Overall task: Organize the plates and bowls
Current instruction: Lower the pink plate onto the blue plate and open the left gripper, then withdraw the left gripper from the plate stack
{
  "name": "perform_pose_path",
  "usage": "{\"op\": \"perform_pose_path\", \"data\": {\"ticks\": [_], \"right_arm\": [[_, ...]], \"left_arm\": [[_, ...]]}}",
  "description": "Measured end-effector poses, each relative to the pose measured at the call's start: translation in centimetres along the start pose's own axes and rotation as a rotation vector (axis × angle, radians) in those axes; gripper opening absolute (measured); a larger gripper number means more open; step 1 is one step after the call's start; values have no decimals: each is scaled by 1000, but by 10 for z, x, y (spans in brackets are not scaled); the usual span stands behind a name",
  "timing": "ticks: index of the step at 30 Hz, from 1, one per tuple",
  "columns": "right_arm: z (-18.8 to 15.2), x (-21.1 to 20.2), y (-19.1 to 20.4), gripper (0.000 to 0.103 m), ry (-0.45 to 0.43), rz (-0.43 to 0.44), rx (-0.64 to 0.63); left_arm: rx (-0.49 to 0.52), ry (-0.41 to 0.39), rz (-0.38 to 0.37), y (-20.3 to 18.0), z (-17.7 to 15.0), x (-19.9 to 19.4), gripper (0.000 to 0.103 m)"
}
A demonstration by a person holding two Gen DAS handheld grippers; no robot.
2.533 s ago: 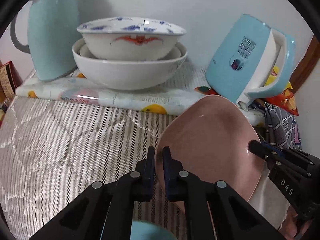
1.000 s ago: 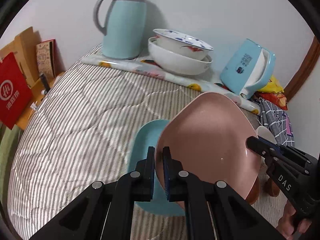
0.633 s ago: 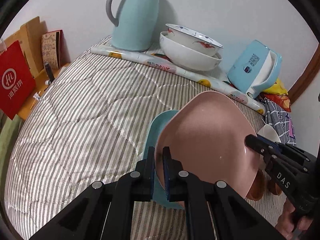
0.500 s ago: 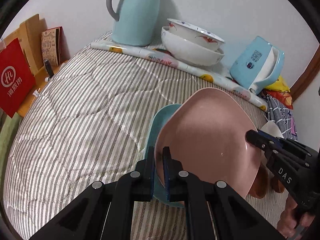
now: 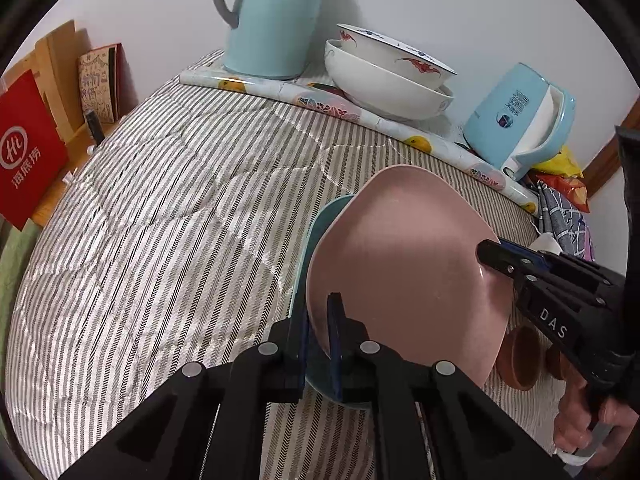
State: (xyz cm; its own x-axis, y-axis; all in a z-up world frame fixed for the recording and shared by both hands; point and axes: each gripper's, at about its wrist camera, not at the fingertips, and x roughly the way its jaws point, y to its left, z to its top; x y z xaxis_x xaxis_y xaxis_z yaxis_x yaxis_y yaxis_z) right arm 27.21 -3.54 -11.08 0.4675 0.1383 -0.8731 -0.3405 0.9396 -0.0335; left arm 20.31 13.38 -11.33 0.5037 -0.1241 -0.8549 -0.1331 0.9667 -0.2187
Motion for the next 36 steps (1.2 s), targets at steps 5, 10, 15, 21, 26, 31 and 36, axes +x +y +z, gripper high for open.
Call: {"op": "perform_pose_path", "data": {"ticks": [5, 10, 15, 21, 26, 31, 36], "right_arm": [[-3, -11, -2, 20, -15, -4, 5], [-18, -16, -8, 22, -6, 4, 40], [-32, -12, -1, 22, 16, 44, 52], [-32, -9, 9, 8, -12, 31, 45], [-30, -24, 6, 9, -46, 41, 59], [-34, -46, -3, 14, -82, 24, 66], [-47, -68, -21, 22, -117, -2, 92]], "left_arm": [[5, -12, 6, -1, 2, -5, 10], [12, -16, 33, -2, -2, -9, 12], [28, -10, 33, -4, -8, -13, 17], [52, -2, 28, -7, -16, -19, 24], [57, -16, 64, -7, -17, -27, 38], [58, -50, 93, -6, -16, -41, 52], [52, -85, 100, -5, -19, -49, 54]]}}
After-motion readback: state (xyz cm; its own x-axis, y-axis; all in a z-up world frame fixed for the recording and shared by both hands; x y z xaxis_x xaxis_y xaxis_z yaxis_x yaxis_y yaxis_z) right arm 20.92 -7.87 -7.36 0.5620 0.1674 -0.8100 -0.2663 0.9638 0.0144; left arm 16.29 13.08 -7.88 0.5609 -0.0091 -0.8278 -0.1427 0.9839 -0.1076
